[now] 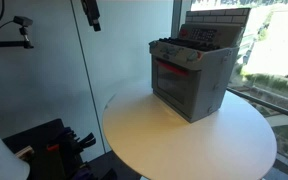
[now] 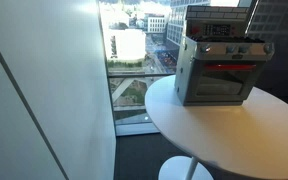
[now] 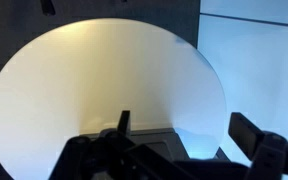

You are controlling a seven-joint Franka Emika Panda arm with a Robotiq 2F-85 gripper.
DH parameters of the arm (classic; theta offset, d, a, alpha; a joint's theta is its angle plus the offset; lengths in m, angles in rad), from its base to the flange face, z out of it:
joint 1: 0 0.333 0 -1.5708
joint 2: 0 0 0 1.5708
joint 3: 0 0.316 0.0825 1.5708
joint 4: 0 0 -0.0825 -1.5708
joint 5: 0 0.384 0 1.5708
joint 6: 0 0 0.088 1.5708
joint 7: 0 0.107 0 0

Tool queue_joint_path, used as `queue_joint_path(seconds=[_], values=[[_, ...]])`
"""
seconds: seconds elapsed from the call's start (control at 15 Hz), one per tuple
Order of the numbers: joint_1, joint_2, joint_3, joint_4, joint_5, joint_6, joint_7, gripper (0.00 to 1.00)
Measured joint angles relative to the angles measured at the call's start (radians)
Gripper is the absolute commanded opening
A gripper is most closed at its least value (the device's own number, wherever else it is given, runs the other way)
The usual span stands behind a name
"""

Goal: Turn the last knob on the stove to the right

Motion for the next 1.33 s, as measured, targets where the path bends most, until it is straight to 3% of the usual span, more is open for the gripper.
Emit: queue_joint_path(seconds=[0.8,1.33], values=[[-0.029,0.019,0.001,0.019,-0.022,0.029,0.002,1.00],[-0.106,0.156,0.000,0.151,-0.128,0.096,0.061,1.00]])
